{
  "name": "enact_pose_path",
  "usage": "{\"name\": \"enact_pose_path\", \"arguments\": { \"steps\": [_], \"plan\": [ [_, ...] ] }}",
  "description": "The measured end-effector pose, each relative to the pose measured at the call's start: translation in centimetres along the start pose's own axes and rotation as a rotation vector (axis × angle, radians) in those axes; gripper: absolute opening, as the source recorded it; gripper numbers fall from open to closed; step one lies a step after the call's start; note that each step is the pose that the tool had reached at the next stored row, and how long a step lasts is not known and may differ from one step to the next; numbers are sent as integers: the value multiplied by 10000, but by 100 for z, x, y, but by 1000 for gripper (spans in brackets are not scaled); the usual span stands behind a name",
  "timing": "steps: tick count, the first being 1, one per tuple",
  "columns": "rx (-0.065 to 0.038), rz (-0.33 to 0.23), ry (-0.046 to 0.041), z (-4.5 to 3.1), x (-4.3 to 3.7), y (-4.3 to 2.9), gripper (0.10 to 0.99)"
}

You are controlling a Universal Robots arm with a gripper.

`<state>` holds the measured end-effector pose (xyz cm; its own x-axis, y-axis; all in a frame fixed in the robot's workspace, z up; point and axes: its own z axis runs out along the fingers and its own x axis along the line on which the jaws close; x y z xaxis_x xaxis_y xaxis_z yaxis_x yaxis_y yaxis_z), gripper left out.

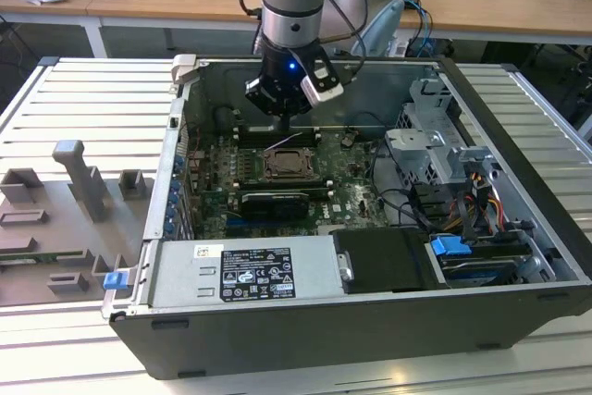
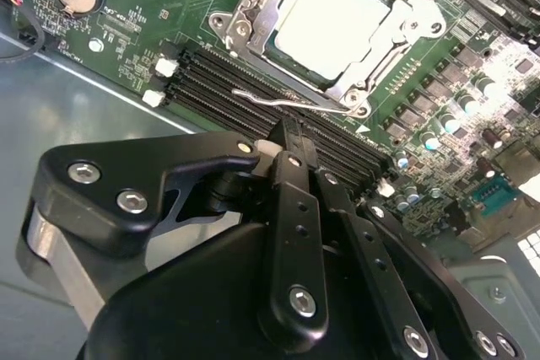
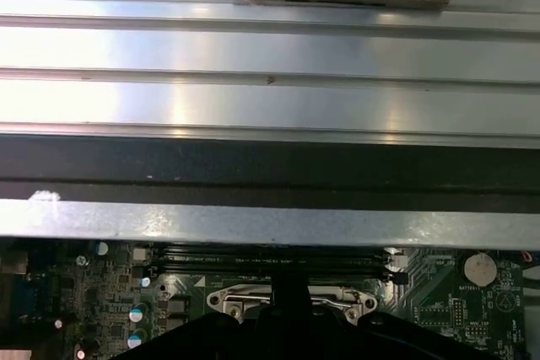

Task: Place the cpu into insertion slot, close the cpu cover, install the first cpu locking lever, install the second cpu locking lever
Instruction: 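Install the first cpu locking lever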

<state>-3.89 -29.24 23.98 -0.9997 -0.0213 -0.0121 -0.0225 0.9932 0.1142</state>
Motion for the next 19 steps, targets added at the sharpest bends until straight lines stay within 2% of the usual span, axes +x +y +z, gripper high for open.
{"name": "enact_pose_path", "arguments": {
  "steps": [9, 19],
  "plan": [
    [3, -157, -27, 118, -34, 8, 106],
    [3, -158, -28, 137, -50, 5, 106]
  ]
}}
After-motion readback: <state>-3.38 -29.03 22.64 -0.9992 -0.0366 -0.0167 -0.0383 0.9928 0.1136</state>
